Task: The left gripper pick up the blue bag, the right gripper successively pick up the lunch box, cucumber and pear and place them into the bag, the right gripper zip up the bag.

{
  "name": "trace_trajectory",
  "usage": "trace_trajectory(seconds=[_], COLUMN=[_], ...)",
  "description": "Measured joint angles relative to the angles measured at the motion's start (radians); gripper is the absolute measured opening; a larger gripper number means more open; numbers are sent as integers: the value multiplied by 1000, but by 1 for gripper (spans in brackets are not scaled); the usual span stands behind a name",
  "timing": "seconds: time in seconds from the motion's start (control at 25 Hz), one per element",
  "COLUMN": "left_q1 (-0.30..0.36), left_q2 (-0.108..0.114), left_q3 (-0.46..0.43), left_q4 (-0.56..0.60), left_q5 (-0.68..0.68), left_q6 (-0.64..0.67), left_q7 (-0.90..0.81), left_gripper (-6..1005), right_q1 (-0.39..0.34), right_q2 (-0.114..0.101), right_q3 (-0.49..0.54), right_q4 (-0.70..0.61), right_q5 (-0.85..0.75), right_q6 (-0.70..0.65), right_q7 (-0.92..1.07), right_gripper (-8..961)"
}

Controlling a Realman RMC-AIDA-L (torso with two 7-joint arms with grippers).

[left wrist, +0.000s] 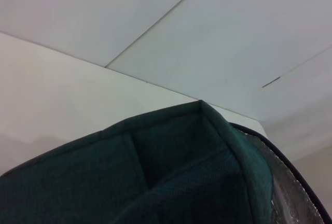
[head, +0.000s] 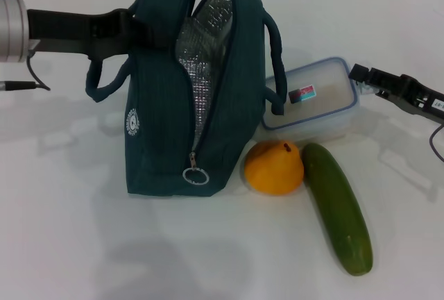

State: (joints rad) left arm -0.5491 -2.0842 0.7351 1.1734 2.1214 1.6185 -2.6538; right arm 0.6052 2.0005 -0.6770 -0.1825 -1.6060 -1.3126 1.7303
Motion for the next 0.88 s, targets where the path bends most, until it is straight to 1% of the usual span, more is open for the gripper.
trace_trajectory(seconds=[0.28, 0.36, 0.6, 0.88], left_q1=[0, 0, 2, 9], left_q2=[1, 1, 1, 1], left_q3=[1, 1, 1, 1], left_q4=[-1, -1, -2, -13], left_q5=[5, 6, 7, 3], left_q6=[-1, -2, -2, -2], left_q7=[2, 6, 16, 24], left_gripper=[38, 38, 38, 37], right_q1=[2, 2, -7, -31], right_q2=[4, 7, 11, 10], right_q3=[0, 0, 2, 2], right_q4=[1, 1, 0, 5], right_q5=[0, 3, 41, 104], right_q6=[5, 6, 7, -1], right_q7=[0, 0, -1, 12], right_gripper=[469, 279, 118, 94])
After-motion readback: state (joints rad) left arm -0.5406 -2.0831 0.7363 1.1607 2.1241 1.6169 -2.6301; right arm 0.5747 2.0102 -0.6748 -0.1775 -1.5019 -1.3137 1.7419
